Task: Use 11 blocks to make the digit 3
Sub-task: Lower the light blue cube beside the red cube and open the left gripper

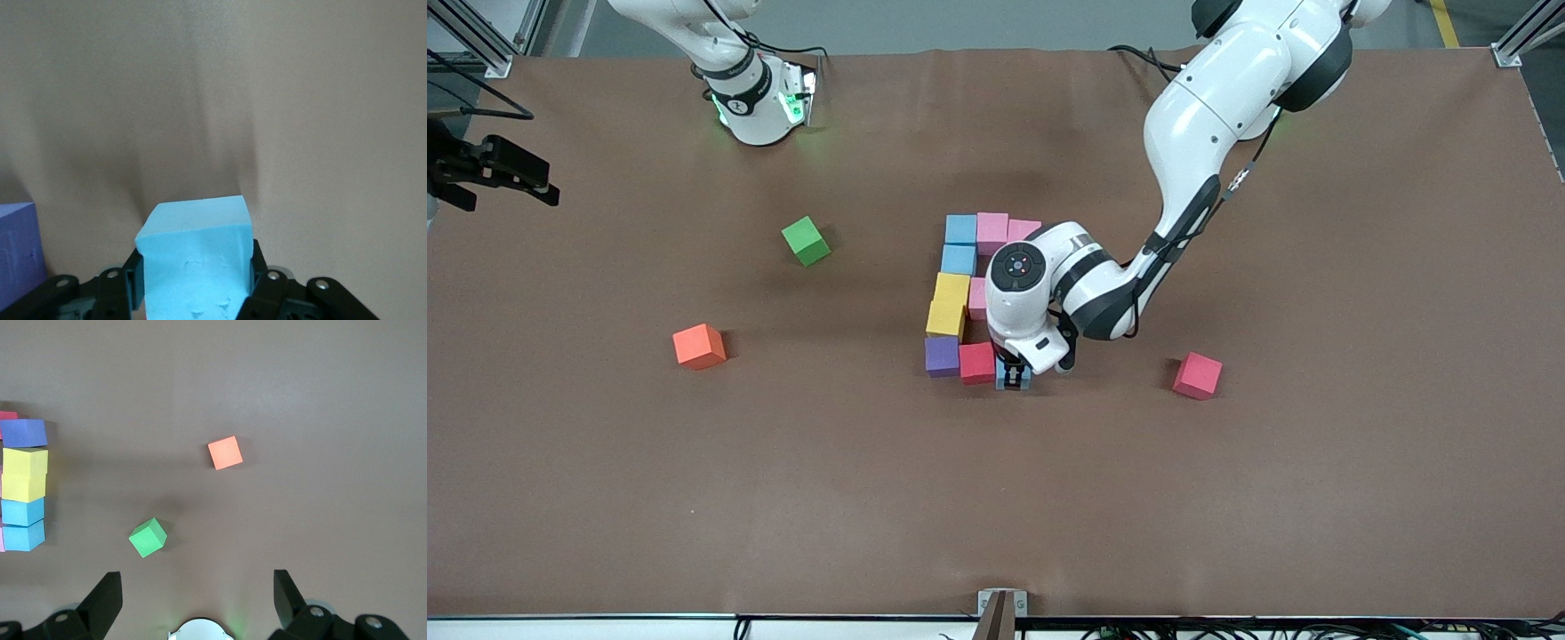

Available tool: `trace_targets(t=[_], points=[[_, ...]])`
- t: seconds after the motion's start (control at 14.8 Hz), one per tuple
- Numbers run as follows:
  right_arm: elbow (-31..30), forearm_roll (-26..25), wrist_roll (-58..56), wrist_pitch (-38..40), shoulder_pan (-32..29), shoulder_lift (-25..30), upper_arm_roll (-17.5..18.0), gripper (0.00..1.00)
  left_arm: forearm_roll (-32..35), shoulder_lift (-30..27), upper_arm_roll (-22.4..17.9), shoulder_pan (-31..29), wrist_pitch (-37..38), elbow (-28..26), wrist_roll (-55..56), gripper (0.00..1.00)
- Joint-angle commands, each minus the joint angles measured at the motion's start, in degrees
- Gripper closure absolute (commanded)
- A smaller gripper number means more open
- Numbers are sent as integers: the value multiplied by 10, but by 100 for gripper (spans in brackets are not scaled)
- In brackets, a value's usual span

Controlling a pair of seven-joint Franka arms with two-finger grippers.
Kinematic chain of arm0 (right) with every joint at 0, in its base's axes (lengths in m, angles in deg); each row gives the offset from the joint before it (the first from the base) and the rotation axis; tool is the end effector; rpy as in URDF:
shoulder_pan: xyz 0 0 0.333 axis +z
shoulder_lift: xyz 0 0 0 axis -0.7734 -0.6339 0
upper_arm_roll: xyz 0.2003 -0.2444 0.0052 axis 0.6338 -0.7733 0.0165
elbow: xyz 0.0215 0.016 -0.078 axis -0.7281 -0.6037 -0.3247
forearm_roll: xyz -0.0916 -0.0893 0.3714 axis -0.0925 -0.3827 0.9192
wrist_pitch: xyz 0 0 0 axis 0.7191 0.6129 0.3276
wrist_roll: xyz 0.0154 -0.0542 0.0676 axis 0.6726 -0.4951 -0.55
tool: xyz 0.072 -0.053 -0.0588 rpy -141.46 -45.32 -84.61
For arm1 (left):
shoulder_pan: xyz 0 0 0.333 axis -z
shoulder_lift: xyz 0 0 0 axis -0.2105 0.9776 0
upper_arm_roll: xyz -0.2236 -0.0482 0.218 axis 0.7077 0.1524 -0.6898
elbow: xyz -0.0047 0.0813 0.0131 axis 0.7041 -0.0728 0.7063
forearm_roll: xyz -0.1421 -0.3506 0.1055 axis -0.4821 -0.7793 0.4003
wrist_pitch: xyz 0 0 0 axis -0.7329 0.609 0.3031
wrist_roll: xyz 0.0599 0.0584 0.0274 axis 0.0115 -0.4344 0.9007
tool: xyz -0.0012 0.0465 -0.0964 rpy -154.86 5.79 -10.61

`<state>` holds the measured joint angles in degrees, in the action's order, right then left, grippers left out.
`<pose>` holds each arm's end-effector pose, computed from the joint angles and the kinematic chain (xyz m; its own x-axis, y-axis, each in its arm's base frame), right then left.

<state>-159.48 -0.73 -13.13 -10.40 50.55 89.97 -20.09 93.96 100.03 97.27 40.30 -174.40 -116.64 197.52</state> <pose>0.5272 -0.0116 0.6634 0.9945 0.0584 -0.0871 0.0579 -0.9983 -0.0077 0.5584 -0.5052 0.2044 0.1060 0.9944 -0.0040 0.9899 -0.1052 0.0954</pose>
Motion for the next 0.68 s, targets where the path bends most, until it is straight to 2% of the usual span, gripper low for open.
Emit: trace_targets(t=[0.0,0.2,0.27,0.41,0.61], points=[[-22,12,0,-13,2,27,-2,0,-27,9,4,5,16,-37,19,70],[-15,33,-2,-12,0,29,-4,0,-31,9,4,5,19,-35,26,65],[-16,33,-3,-12,-2,32,-5,0,-30,8,4,4,19,-34,25,57],[-17,30,-4,-12,-2,31,-4,0,-28,0,4,1,19,-33,20,0],[-18,26,-3,-8,1,31,0,0,-30,-24,4,-4,46,-31,18,0]])
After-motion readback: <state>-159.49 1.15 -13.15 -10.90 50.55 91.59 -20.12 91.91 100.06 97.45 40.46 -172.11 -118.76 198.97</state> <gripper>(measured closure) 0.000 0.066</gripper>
